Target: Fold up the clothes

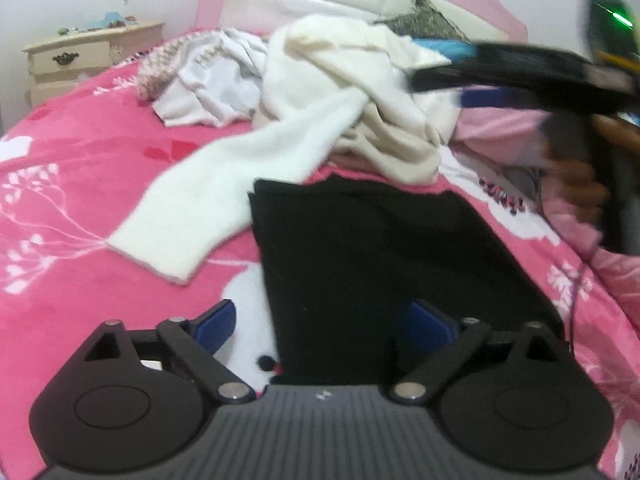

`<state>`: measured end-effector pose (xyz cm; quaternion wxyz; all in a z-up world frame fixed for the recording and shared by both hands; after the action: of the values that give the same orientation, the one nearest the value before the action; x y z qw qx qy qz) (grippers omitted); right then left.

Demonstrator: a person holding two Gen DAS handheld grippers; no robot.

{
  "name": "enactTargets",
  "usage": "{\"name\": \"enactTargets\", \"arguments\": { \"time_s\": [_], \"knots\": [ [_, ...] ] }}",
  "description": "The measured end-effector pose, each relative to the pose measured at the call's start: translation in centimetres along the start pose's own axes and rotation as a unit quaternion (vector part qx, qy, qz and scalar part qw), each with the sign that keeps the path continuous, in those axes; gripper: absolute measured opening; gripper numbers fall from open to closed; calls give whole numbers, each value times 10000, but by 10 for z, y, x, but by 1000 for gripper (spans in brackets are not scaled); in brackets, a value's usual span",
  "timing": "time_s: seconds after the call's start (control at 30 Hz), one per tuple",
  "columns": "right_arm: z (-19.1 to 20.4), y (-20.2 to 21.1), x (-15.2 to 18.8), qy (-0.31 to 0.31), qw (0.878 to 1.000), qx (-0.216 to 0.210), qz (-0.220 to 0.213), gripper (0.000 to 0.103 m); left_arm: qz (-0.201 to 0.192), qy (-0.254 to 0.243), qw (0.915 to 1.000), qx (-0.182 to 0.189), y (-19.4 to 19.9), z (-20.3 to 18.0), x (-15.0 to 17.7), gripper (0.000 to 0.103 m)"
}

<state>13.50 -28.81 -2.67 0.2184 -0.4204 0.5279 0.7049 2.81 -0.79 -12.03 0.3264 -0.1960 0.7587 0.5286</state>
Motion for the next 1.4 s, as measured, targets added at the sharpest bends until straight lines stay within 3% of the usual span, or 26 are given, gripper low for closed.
{"name": "enactTargets", "arguments": {
  "time_s": [0.23, 0.37, 0.47, 0.53, 0.67, 0.77, 0.9, 0.97, 1.03, 1.2, 1.3, 1.33, 1.4],
  "knots": [
    [-4, 73, 15, -138, 9963, 834, -139, 102, -200, 270, 9994, -127, 33, 7, 9, 103],
    [14, 111, 31, 66, 9955, 869, -364, 102, -173, 286, 9993, -166, 51, 3, 19, 103],
    [26, 134, 50, -476, 9978, 271, -378, 102, -75, 351, 9993, 90, 59, 3, 28, 103],
    [37, 144, 76, -630, 9963, 210, -547, 102, 27, 387, 9990, 205, 61, 1, 33, 103],
    [73, 140, 125, 626, 9930, 828, -560, 102, 207, 456, 9987, -8, 58, -1, 40, 103],
    [105, 132, 149, 1948, 9738, 1032, -556, 101, 289, 494, 9982, -164, 56, -3, 42, 102],
    [124, 111, 148, 2413, 9644, 999, -416, 98, 136, 569, 9978, -310, 61, -4, 43, 101],
    [125, 99, 145, 2411, 9641, 1072, -310, 87, 71, 529, 9978, -402, 61, -6, 43, 97],
    [123, 86, 143, 2326, 9680, 942, -21, 52, 46, 451, 9978, -488, 60, -8, 43, 94],
    [115, 77, 166, 2136, 9732, 601, 598, 14, 216, 447, 9979, -418, 49, -10, 45, 75],
    [87, 89, 178, 1576, 9800, 779, 928, 10, 308, 362, 9981, -386, 44, -10, 49, 65],
    [74, 98, 179, 1296, 9826, 921, 963, 3, 316, 325, 9982, -393, 44, -8, 50, 62],
    [47, 116, 179, 731, 9847, 1204, 1030, 4, 279, 275, 9983, -422, 45, -5, 51, 59]
  ]
}}
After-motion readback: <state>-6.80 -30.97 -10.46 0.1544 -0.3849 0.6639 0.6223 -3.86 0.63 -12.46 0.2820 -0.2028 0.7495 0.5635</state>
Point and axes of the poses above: each gripper's, at about its wrist camera, not at the fingertips, and y roughly against the way its jaws point, z to its left, x to its underside, the point moved 1 cm from there along -y, roughly the way its jaws point, and after that the axes turned 1 degree about z, right-handed, at the moved point
